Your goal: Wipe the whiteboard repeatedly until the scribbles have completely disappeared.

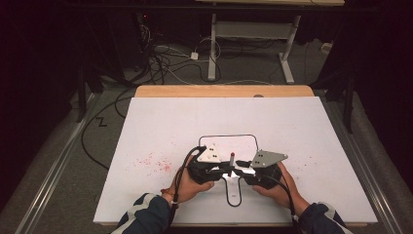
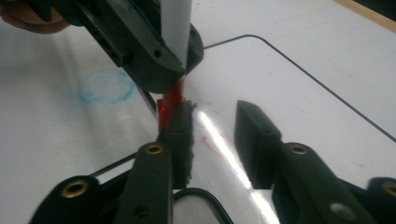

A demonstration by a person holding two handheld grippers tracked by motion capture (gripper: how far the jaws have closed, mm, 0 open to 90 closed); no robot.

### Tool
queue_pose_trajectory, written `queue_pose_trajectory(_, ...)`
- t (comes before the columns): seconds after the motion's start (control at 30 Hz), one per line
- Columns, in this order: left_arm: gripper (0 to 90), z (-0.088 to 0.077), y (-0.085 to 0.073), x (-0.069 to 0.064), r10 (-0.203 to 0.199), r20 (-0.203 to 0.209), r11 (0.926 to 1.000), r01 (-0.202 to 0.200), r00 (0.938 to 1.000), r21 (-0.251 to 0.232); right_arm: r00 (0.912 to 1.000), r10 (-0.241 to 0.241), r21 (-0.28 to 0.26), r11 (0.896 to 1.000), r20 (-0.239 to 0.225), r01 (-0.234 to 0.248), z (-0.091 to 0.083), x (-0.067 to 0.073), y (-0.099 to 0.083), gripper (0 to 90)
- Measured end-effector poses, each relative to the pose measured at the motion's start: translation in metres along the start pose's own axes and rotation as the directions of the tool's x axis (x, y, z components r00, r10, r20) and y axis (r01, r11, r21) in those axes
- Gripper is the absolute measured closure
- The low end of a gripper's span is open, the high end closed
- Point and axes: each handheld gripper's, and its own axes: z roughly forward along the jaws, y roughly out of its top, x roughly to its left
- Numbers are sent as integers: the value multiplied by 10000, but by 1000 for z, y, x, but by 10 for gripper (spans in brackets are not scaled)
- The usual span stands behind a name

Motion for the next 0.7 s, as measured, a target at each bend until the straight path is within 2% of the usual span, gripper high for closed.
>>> queue_pose_trajectory(0.07, 782, 2, -1, 1, 40, -88, 9998, -38, 10000, 176, 10000, -67, -85, 9999, -14, 67, -2, -2, 0, 641)
queue_pose_trajectory(0.1, 782, 3, -1, 1, 15, -178, 9999, -12, 9998, 173, 9998, -64, -107, 9999, 180, 65, -4, -2, 0, 633)
queue_pose_trajectory(0.2, 782, 5, -2, 4, 4, -258, 9996, 4, 9997, 276, 9989, 321, -556, 9980, 333, -302, -14, -8, 2, 579)
queue_pose_trajectory(0.3, 782, 9, -2, 4, 5, -264, 9994, 4, 9997, 348, 9981, 592, -1123, 9920, 184, -568, -21, -11, 3, 545)
queue_pose_trajectory(0.37, 782, 11, -2, 3, 26, -234, 9991, -16, 9997, 425, 9980, 638, -1370, 9885, -54, -639, -23, -9, 6, 540)
queue_pose_trajectory(0.43, 782, 14, -1, 3, 37, -226, 9989, -26, 9997, 462, 9986, 513, -1555, 9865, -104, -523, -24, -6, 9, 522)
queue_pose_trajectory(0.5, 782, 17, 0, 2, 108, -192, 9985, -97, 9998, 537, 9984, 492, -1568, 9862, -269, -528, -23, -4, 10, 522)
queue_pose_trajectory(0.63, 783, 25, 2, -1, 210, -95, 9981, -204, 9997, 573, 9981, 582, -1557, 9860, -191, -604, -21, -2, 12, 527)
queue_pose_trajectory(0.7, 782, 28, 3, -3, 236, -37, 9982, -233, 9997, 559, 9973, 700, -1530, 9855, -234, -727, -20, -3, 11, 569)
